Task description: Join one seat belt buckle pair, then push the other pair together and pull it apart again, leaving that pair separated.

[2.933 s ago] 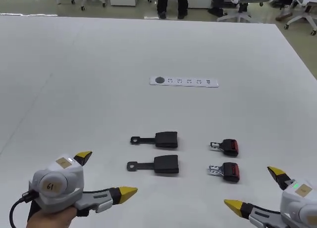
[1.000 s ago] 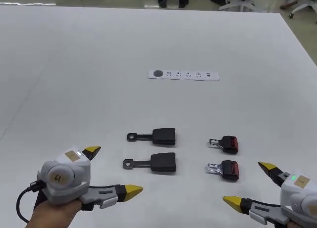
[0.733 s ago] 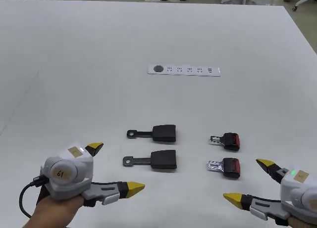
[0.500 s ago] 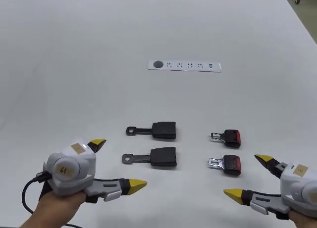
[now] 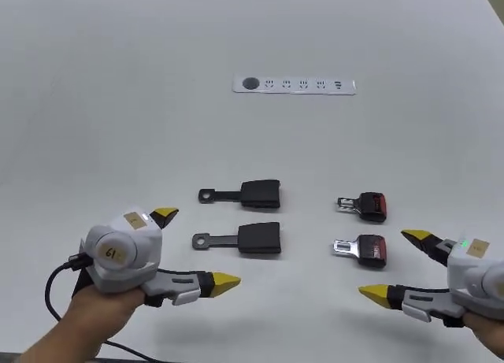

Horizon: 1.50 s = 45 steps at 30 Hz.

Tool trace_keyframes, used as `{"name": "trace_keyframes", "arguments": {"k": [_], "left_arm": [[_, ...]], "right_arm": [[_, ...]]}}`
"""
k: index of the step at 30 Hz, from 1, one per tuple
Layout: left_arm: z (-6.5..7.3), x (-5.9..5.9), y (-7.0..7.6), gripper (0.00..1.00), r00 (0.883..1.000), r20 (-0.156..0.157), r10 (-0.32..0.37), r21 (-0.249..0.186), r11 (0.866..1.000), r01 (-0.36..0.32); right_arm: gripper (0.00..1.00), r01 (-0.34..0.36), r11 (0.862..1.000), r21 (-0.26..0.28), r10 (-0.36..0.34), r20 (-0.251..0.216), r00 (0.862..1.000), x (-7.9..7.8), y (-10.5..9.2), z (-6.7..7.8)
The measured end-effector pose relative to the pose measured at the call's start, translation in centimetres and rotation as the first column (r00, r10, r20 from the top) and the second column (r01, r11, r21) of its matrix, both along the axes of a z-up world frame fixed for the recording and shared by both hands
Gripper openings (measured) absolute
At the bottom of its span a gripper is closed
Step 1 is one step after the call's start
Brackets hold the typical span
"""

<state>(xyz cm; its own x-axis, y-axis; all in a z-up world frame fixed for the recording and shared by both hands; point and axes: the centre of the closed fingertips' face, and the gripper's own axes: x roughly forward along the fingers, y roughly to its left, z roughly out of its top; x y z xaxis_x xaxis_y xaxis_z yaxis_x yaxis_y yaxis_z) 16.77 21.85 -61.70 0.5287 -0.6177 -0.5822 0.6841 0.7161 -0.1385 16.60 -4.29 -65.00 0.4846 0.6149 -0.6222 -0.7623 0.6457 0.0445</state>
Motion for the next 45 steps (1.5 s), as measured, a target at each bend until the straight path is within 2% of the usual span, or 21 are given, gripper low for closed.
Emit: {"name": "trace_keyframes", "arguments": {"k": [4, 10, 13, 18, 22, 25, 29, 32, 34, 37, 39, 40, 43, 45], "left_arm": [[-0.6, 0.1, -0.6, 1.0, 0.999, -0.017, -0.032, 0.012, 0.999, 0.032], [-1.5, 0.7, -1.2, 0.98, 0.997, -0.024, -0.073, 0.023, 0.997, 0.073], [-1.3, 1.1, -1.7, 0.98, 0.996, -0.024, -0.086, 0.023, 0.996, 0.087], [-1.8, 1.6, -2.3, 0.96, 0.992, -0.033, -0.12, 0.033, 0.992, 0.121], [-2.3, 1.9, -2.9, 0.96, 0.989, -0.047, -0.138, 0.025, 0.99, 0.139], [-3.1, 1.7, -3.1, 0.92, 0.984, -0.062, -0.165, 0.037, 0.985, 0.168], [-3.6, 1.9, -3.8, 0.87, 0.979, -0.063, -0.196, 0.034, 0.98, 0.198], [-3.8, 2.0, -4.5, 0.83, 0.97, -0.045, -0.237, 0.034, 0.97, 0.239], [-4.0, 1.9, -4.9, 0.79, 0.964, -0.062, -0.258, 0.041, 0.964, 0.261], [-4.6, 2.1, -5.3, 0.76, 0.956, -0.065, -0.288, 0.05, 0.955, 0.291], [-4.5, 2.1, -5.8, 0.73, 0.943, -0.059, -0.328, 0.077, 0.94, 0.332], [-4.6, 2.1, -6.1, 0.71, 0.939, -0.062, -0.338, 0.077, 0.936, 0.342], [-5.2, 2.2, -6.0, 0.6, 0.927, -0.073, -0.368, 0.09, 0.923, 0.373], [-5.3, 2.1, -6.4, 0.58, 0.921, -0.074, -0.384, 0.101, 0.915, 0.39]], "right_arm": [[0.75, -0.02, 1.0, 0.005, 0.02, -0.019, 1.0, 0.4, -0.1, -0.5], [0.74, -0.054, 0.999, 0.008, 0.054, -0.045, 0.998, 0.9, 0.0, -1.0], [0.74, -0.067, 0.998, 0.013, 0.067, -0.053, 0.996, 1.0, 0.3, -1.1], [0.72, -0.094, 0.996, 0.011, 0.094, -0.072, 0.993, 1.3, 0.2, -1.7], [0.72, -0.103, 0.994, 0.021, 0.105, -0.087, 0.991, 1.4, 0.5, -1.7], [0.7, -0.119, 0.993, 0.015, 0.12, -0.087, 0.989, 1.6, 0.5, -2.0], [0.66, -0.143, 0.99, 0.011, 0.144, -0.116, 0.983, 1.6, 0.4, -2.6], [0.65, -0.158, 0.987, 0.014, 0.159, -0.118, 0.98, 1.5, 0.7, -2.4], [0.64, -0.171, 0.985, 0.01, 0.171, -0.122, 0.978, 1.5, 0.8, -2.4], [0.62, -0.196, 0.981, -0.001, 0.194, -0.135, 0.972, 1.4, 0.8, -2.6], [0.6, -0.208, 0.978, -0.004, 0.206, -0.141, 0.968, 1.3, 0.9, -2.6], [0.58, -0.21, 0.978, -0.006, 0.207, -0.151, 0.967, 1.2, 0.8, -2.7], [0.55, -0.222, 0.975, 0.008, 0.221, -0.142, 0.965, 1.5, 0.9, -2.5], [0.52, -0.242, 0.97, 0.003, 0.24, -0.138, 0.961, 1.4, 0.9, -2.4]]}}
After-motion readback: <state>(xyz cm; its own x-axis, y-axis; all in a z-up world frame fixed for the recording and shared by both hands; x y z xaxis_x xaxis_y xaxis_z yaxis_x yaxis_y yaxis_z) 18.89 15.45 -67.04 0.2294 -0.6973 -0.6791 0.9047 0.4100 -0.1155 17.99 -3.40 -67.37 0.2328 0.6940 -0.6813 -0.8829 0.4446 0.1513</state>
